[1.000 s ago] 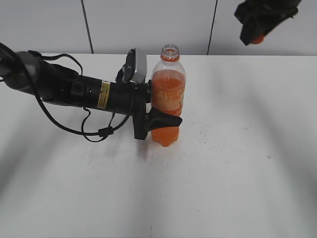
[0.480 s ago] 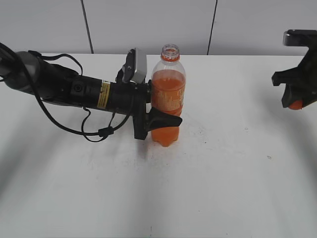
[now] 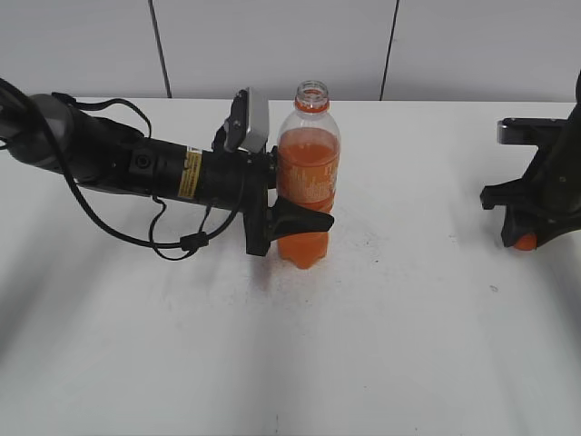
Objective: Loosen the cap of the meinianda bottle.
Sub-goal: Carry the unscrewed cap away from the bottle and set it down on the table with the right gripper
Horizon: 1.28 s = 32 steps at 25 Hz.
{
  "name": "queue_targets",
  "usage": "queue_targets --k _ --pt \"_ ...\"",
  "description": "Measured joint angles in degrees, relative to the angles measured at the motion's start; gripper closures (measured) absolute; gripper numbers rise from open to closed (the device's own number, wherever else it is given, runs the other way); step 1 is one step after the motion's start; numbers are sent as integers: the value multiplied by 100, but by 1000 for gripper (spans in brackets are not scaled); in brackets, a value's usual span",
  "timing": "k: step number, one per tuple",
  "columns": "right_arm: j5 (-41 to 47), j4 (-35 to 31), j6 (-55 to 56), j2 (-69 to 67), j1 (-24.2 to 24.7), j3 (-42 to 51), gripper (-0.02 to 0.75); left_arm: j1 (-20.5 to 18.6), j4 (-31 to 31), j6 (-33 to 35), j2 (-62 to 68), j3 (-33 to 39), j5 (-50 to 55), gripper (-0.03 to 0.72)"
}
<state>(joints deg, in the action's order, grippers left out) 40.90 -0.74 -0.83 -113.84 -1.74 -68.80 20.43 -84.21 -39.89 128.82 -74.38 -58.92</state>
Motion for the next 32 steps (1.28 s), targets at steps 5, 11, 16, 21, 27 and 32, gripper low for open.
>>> queue_targets --k 5,11,16,21,27,32 --pt "-7 0 0 -182 0 0 465 0 0 0 0 0 0 268" --pt "-12 -5 7 -229 6 0 465 0 0 0 0 0 0 268" --pt "-7 -5 7 -309 6 0 465 0 0 0 0 0 0 268" --pt "-13 -23 7 -309 11 0 400 0 0 0 0 0 0 268" --pt "100 -40 9 -309 11 -23 232 0 0 0 0 0 0 268" --pt "691 -42 13 -297 17 -490 219 0 0 0 0 0 -4 268"
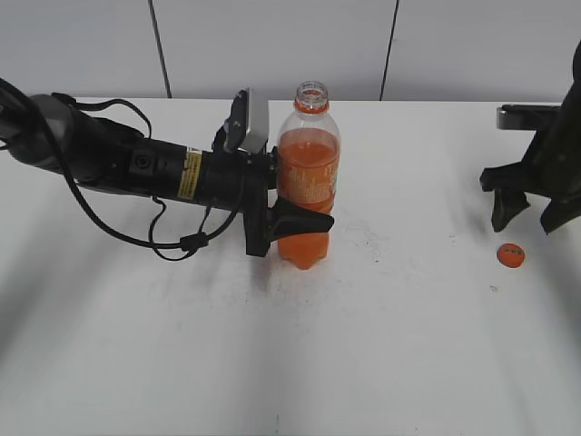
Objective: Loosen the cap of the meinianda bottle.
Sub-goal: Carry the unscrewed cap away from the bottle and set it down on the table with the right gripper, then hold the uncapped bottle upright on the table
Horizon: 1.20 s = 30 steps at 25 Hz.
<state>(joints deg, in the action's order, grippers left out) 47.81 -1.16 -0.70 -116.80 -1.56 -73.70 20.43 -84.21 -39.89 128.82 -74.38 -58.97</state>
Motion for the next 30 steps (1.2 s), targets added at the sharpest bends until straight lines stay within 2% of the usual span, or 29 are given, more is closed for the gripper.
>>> queue_targets --k 7,14,21,30 --pt "175 0 9 129 0 -726 216 0 -44 5 0 0 -67 268" --pt "361 -11 13 135 0 -1041 216 0 19 0 10 0 -127 268" --pt "575 -11 13 135 0 -1409 237 0 603 -6 -5 0 -522 184" --pt "648 -13 19 212 0 -1477 245 0 672 -239 -5 0 -484 131"
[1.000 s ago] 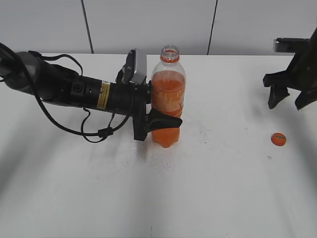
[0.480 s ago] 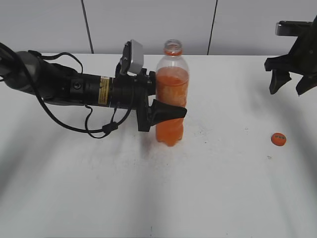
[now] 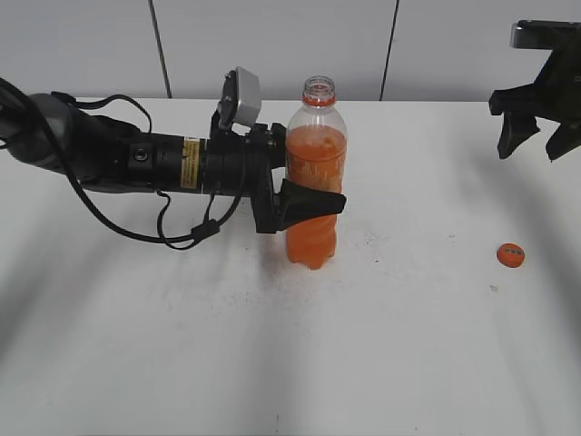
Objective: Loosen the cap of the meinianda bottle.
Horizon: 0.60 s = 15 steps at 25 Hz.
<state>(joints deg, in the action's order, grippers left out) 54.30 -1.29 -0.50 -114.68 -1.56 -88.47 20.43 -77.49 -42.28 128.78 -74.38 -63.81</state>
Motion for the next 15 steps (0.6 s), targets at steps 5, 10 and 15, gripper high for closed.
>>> queue_targets --k 5,10,15 --pt "0 0 0 178 0 0 245 0 26 -82 -37 0 59 90" --pt "0 0 0 304 0 -14 245 0 26 -145 -405 0 97 87" --pt "232 0 0 324 0 -362 245 0 13 -361 -739 0 96 88"
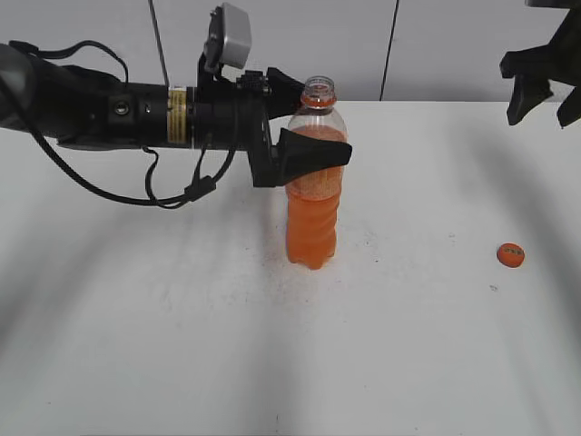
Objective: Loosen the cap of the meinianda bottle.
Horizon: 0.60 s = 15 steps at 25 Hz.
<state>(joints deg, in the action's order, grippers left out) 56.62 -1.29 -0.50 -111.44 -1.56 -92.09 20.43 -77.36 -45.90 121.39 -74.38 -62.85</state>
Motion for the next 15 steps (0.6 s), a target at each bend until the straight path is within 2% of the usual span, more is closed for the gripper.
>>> queue_targets --k 9,15 --pt "694 -16 5 0 0 -834 245 0 -80 -470 -754 0 -44 95" --pt "1189 -79 5 0 0 -1202 245 0 -122 -1182 -1438 0 -10 95"
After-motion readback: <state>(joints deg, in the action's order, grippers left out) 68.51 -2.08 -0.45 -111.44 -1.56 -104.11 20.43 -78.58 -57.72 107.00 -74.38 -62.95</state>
